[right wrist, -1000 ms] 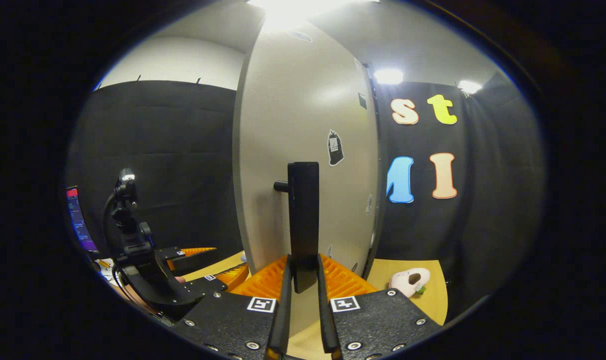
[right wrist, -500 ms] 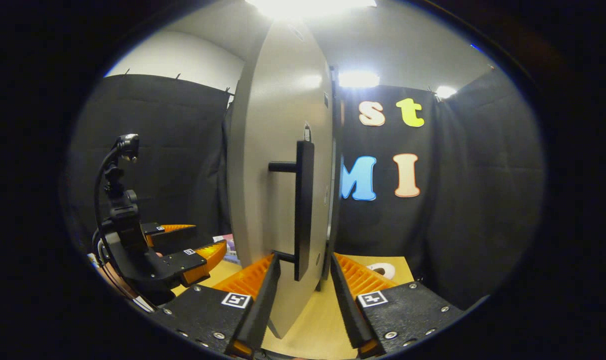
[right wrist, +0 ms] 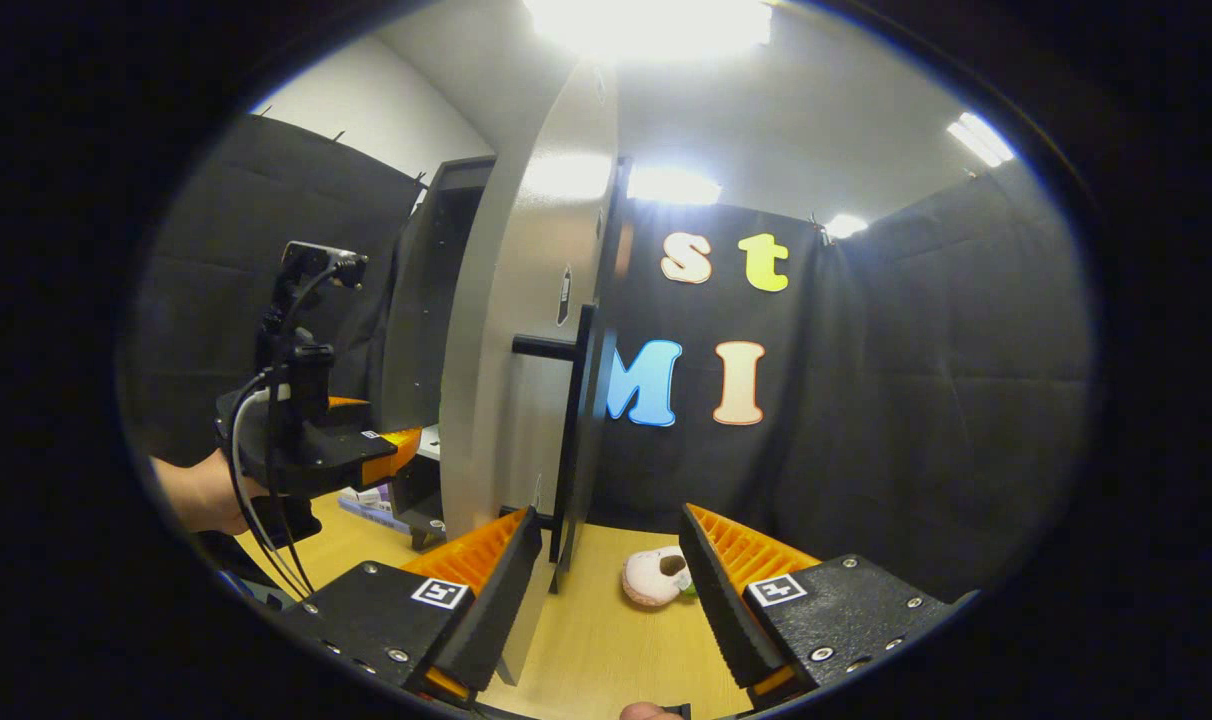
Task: Open the cabinet door with the right hand, grasp the bottle in the cabinet with the left hand and place it on the coaster, then close the cabinet door with the right hand.
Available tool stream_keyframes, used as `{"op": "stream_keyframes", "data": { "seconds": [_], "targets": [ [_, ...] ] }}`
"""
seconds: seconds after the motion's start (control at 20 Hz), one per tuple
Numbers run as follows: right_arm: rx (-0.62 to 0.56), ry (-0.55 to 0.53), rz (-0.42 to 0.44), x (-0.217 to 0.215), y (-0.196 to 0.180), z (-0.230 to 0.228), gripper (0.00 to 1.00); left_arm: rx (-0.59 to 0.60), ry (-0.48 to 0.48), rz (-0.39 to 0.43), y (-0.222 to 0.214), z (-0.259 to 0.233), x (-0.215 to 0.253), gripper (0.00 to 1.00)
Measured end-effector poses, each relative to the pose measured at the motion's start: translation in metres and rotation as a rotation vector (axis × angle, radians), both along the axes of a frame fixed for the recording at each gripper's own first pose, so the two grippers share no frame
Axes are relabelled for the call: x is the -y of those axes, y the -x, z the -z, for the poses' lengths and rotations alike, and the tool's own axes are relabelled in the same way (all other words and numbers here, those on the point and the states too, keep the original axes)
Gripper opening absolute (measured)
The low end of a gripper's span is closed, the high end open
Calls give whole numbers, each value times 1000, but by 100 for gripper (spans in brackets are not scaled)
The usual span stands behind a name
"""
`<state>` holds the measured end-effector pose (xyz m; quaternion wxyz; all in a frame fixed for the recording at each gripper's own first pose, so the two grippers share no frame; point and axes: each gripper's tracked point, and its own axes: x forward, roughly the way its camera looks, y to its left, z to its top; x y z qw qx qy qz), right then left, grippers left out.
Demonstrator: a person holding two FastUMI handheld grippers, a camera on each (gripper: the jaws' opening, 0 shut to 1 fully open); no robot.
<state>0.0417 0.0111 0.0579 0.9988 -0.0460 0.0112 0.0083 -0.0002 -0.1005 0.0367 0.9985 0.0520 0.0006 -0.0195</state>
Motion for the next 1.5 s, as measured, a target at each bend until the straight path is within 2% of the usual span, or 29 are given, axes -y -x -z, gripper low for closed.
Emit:
{"op": "stream_keyframes", "data": {
  "seconds": [0.05, 0.1, 0.15, 0.3, 0.35, 0.45, 0.5, 0.6, 0.65, 0.7, 0.85, 0.9, 0.95, 1.0, 1.1, 1.15, 1.2, 1.25, 1.35, 1.5],
  "targets": [
    [6, -19, 3, -2, 0, -2, 86, 7, -7, -5, -16, -1, -6, 91],
    [12, -23, 6, -3, 1, -4, 92, 11, -15, -6, -32, -2, -9, 90],
    [22, -14, 15, -2, 1, -5, 93, 20, -15, -9, -47, -4, -12, 95],
    [63, 10, 54, 5, 2, -7, 93, 56, -26, -22, -90, -13, -24, 95],
    [68, 10, 58, 4, 2, -7, 93, 68, -27, -26, -101, -14, -26, 90],
    [77, -14, 62, 2, 4, -5, 93, 88, -2, -18, -124, -17, -27, 91],
    [82, -27, 73, 4, 4, -5, 92, 94, 4, -18, -134, -17, -29, 96],
    [85, -42, 94, 5, 4, -3, 93, 102, 1, -20, -154, -15, -35, 91],
    [86, -40, 105, 6, 5, -3, 93, 105, 1, -21, -164, -12, -38, 95],
    [88, -35, 115, 4, 6, -4, 93, 101, 8, -15, -171, -9, -40, 90],
    [88, -12, 167, 6, 9, -4, 92, 86, 30, -18, -194, 5, -45, 90],
    [86, -7, 182, 6, 9, -3, 92, 84, 37, -23, -200, 8, -47, 95],
    [86, -9, 189, 5, 9, -3, 92, 81, 46, -27, -206, 12, -50, 95],
    [84, -16, 196, 5, 10, -3, 92, 75, 60, -20, -212, 15, -50, 90],
    [83, -31, 219, 6, 12, -3, 92, 72, 61, -25, -219, 22, -53, 90],
    [82, -39, 231, 7, 13, -3, 92, 78, 63, -25, -225, 23, -54, 95],
    [81, -48, 240, 7, 13, -1, 91, 78, 67, -15, -229, 24, -53, 86],
    [80, -54, 246, 6, 12, -1, 91, 70, 76, 5, -234, 29, -50, 95],
    [82, -51, 255, 6, 13, -1, 91, 42, 86, 20, -242, 38, -48, 96],
    [83, -54, 262, 7, 13, -1, 91, 46, 111, 9, -243, 37, -50, 62]
  ]
}}
